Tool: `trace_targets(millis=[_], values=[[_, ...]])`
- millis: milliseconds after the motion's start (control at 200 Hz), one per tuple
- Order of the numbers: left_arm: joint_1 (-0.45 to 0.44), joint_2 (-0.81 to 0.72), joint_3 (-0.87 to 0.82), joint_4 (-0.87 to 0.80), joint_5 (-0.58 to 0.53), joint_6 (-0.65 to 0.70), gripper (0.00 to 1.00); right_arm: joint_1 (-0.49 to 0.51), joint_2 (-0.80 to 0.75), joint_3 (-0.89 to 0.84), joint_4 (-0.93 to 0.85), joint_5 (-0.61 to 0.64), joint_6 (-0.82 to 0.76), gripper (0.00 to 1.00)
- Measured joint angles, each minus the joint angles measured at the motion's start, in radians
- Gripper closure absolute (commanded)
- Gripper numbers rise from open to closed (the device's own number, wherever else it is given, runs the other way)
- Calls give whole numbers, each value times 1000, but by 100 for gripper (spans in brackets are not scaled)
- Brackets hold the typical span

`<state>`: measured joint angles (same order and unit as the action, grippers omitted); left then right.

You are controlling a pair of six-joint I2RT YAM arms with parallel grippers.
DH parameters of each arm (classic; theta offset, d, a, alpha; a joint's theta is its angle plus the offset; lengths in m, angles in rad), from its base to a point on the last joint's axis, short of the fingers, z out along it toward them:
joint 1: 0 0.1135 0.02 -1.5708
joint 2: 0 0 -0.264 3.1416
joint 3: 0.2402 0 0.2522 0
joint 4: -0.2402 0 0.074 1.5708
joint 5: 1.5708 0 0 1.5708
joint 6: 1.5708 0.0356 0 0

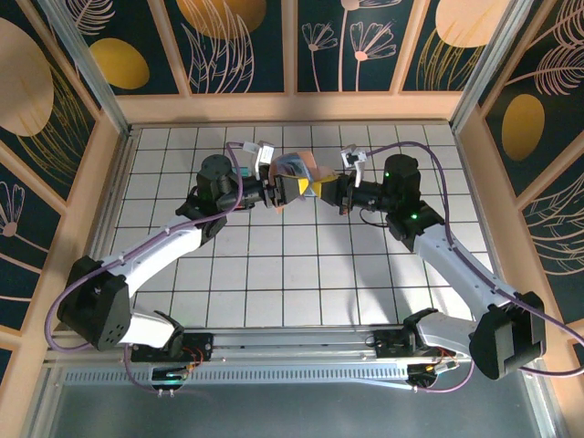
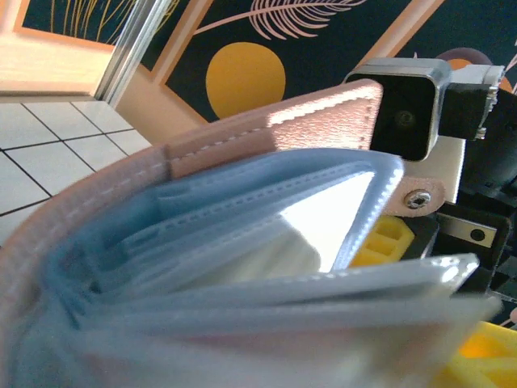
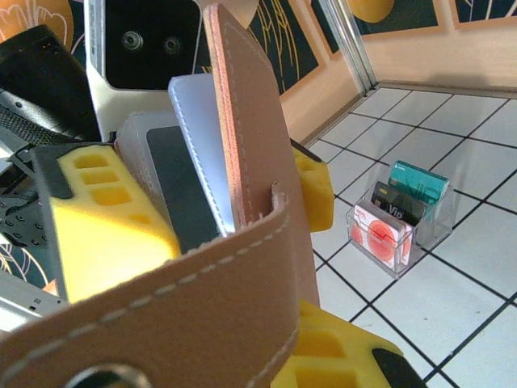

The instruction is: Take the credit cards out of the card holder

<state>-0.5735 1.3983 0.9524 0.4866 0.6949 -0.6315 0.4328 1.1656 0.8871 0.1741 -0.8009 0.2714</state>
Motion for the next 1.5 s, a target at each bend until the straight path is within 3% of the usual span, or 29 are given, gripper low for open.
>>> trace_targets(millis=[90, 270, 440, 485, 561, 641, 1016, 1111, 1161, 1341, 1496], values=[[-1, -5, -1, 0, 0, 2, 25, 0, 0, 0, 2, 10, 5, 100], [0, -5, -1, -1, -11, 9, 41, -3, -10, -1, 2, 19, 23, 100], [0, -5, -1, 0, -16, 10, 40, -7, -18, -2, 2, 19, 26, 100], [0, -5, -1, -1, -16, 11, 42, -7, -18, -4, 2, 19, 27, 96], [0, -5, -1, -6, -19, 9, 57, -9, -19, -11, 10, 18, 37, 88], [4, -5, -2, -17, -27, 18, 63, -14, -21, -16, 14, 17, 48, 86], [7, -5, -2, -19, -31, 18, 71, -23, -24, -19, 41, 6, 77, 71], [7, -5, -2, -15, -30, 17, 68, -25, -24, -19, 51, -2, 79, 72], [7, -5, -2, -12, -27, 18, 65, -26, -24, -19, 58, -5, 80, 78], [3, -5, -2, -10, -16, 11, 41, -25, -24, -20, 81, -11, 96, 92], [-2, -5, -2, 5, 3, 1, 23, -25, -24, -20, 84, -11, 102, 97]])
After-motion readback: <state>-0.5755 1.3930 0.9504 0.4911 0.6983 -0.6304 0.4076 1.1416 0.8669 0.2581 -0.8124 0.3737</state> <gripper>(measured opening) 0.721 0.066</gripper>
